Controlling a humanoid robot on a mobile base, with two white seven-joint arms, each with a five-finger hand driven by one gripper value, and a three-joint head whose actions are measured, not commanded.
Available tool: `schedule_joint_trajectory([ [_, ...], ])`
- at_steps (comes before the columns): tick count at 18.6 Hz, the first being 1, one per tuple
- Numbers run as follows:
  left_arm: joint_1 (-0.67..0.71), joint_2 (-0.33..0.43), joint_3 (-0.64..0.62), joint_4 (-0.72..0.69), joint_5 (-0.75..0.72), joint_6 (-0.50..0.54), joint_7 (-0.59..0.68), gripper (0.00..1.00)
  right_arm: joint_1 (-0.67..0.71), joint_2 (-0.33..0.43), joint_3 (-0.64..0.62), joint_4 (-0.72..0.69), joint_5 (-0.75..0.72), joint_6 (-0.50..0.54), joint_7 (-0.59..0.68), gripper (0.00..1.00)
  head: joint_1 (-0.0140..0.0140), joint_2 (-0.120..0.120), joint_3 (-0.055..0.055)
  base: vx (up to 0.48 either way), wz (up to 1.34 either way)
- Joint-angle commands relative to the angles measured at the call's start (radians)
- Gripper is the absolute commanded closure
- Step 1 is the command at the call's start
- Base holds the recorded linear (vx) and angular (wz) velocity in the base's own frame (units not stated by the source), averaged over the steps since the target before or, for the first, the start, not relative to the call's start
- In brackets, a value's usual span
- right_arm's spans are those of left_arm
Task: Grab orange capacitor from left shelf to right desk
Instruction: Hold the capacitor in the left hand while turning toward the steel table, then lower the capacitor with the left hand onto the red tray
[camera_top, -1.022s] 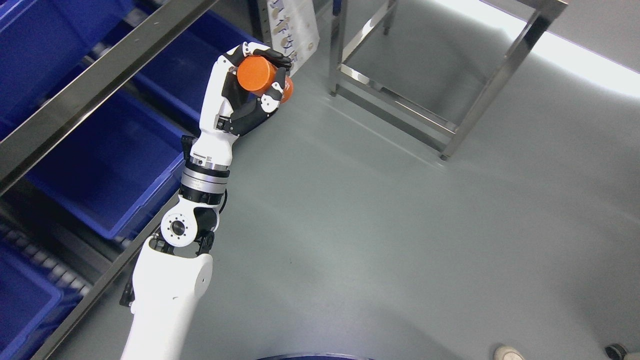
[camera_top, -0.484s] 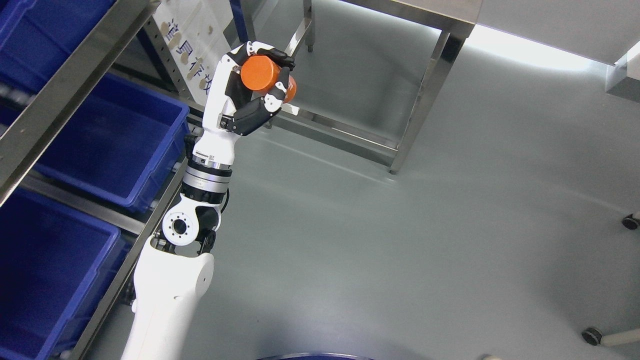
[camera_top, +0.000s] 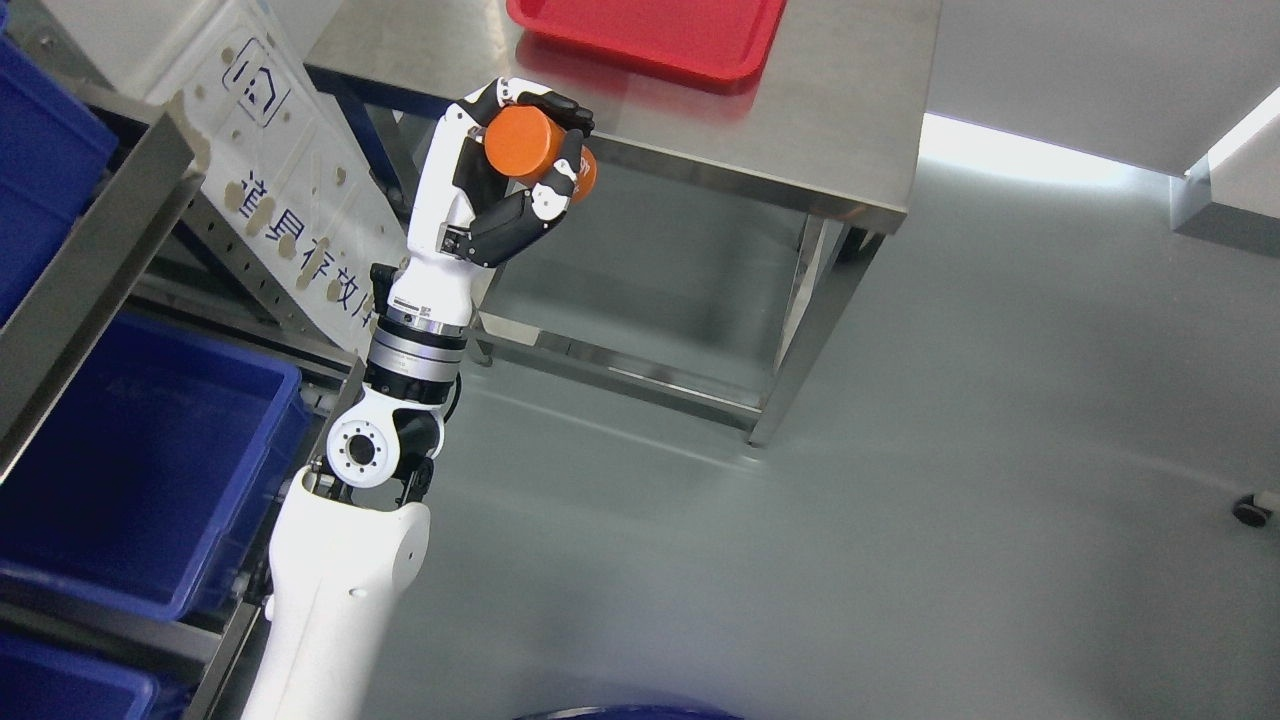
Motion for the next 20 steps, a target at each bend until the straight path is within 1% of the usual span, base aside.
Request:
schedule_joint_trajectory([
  [1, -0.009, 0.017, -0.003, 0.0, 0.018, 0.003, -0.001, 0.98, 0.002, -0.017, -0.011, -0.034, 0.0, 0.001, -0.006, 0.0, 0.0, 0.0, 0.0, 0.548, -0.04],
  [6, -0.02, 0.017, -0.004, 0.0, 0.019, 0.003, -0.001, 0.98, 0.002, -0.017, -0.011, -0.034, 0.0, 0.001, -0.006, 0.0, 0.0, 0.0, 0.0, 0.508, 0.01],
  [10, -0.021, 0.017, -0.003, 0.0, 0.019, 0.004, -0.001, 0.98, 0.002, -0.017, -0.011, -0.034, 0.0, 0.0, -0.006, 0.0, 0.0, 0.0, 0.0, 0.42, -0.03],
  [16, -0.032, 0.017, -0.006, 0.001, 0.019, 0.018, -0.002, 0.98, 0.002, -0.017, -0.011, -0.034, 0.0, 0.001, -0.006, 0.0, 0.0, 0.0, 0.0, 0.262, -0.23],
  [18, -0.041, 0.017, -0.015, 0.001, 0.019, 0.055, -0.002, 0.98, 0.002, -0.017, -0.011, -0.034, 0.0, 0.0, -0.006, 0.0, 0.0, 0.0, 0.0, 0.154, -0.2],
  [20, -0.052, 0.017, -0.015, 0.003, 0.018, 0.124, -0.002, 0.98, 0.002, -0.017, -0.011, -0.034, 0.0, 0.001, -0.006, 0.0, 0.0, 0.0, 0.0, 0.091, -0.15],
])
